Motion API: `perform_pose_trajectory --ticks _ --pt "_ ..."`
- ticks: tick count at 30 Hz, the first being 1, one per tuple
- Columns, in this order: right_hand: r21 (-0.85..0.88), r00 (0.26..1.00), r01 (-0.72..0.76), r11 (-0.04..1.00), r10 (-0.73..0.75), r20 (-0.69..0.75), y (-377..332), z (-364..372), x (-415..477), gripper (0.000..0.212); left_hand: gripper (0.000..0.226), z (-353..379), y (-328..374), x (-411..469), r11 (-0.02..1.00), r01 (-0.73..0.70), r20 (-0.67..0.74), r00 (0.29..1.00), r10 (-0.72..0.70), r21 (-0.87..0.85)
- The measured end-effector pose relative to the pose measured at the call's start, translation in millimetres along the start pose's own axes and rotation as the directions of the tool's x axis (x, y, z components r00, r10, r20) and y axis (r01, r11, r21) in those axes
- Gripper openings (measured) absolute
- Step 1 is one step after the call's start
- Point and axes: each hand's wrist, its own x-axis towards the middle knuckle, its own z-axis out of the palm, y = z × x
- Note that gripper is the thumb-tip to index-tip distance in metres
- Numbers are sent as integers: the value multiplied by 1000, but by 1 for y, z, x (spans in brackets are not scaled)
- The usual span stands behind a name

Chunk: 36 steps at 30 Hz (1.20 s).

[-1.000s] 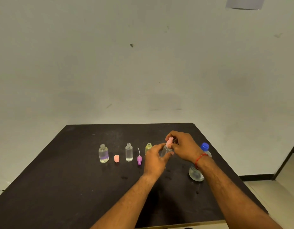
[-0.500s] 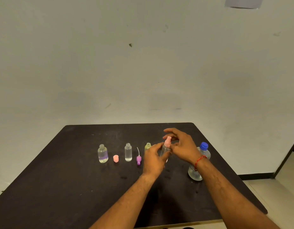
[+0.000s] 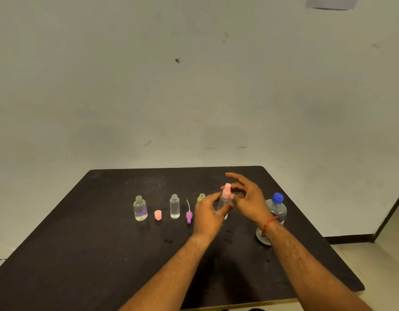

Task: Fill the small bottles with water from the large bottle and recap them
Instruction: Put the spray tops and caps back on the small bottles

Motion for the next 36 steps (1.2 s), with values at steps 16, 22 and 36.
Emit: perform_pose_trajectory --ticks 16,22,36 --pt "-7 998 -46 999 46 -49 7 9 2 25 28 1 -2 1 1000 2 22 1000 -2 4" --pt "-25 975 -78 997 71 -213 10 15 -2 27 23 5 0 1 1000 3 6 1000 -3 -2" --pt "-51 988 -29 998 21 -152 21 11 0 12 19 14 -4 4 999 -20 15 1000 20 36"
